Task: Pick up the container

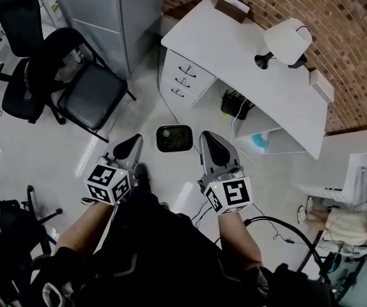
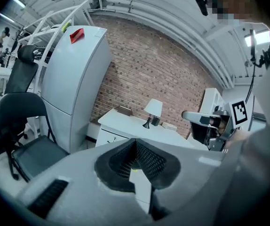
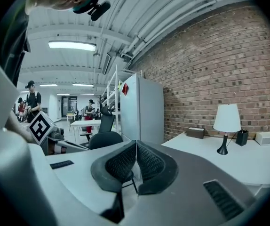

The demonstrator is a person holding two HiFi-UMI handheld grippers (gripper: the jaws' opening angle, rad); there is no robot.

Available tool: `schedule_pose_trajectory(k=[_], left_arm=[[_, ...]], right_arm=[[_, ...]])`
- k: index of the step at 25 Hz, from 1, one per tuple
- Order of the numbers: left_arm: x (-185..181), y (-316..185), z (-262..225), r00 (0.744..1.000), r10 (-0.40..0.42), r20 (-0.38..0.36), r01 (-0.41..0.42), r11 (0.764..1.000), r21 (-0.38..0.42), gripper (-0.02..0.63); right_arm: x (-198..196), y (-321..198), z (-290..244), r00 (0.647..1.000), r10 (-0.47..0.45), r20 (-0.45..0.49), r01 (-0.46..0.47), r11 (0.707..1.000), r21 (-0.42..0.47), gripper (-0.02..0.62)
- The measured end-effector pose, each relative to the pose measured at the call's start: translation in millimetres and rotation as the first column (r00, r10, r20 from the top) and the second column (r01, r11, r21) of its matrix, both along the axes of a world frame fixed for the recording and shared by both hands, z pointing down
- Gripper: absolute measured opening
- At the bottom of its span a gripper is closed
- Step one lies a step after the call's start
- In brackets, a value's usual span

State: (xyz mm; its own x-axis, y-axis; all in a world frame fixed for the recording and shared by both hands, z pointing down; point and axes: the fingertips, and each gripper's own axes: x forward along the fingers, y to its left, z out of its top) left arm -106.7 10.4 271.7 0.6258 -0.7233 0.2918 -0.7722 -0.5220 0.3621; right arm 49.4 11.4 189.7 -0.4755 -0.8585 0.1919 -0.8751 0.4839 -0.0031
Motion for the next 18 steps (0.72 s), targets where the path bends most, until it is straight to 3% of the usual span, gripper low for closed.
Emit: schedule_pose_trajectory(k=[10,13,18], left_arm=[[-18,-54,69,0.997,-0.022,-0.068,0.012,0.989,-0.149,0.011],[-13,-64,105,0.996,-0.037,-0.086,0.018,0.978,-0.209,0.011],[9,-79,147,0.997,-0.054,-0.055,0.039,0.967,-0.253,0.011]], right_arm=[[-25,-50,49,0.999,-0.031,-0.014,0.030,0.996,-0.089,0.009],[-19,-59,73,0.999,-0.039,-0.013,0.037,0.993,-0.110,0.009],[-8,-76,117,0.996,-0.078,0.041,0.084,0.982,-0.167,0.009]])
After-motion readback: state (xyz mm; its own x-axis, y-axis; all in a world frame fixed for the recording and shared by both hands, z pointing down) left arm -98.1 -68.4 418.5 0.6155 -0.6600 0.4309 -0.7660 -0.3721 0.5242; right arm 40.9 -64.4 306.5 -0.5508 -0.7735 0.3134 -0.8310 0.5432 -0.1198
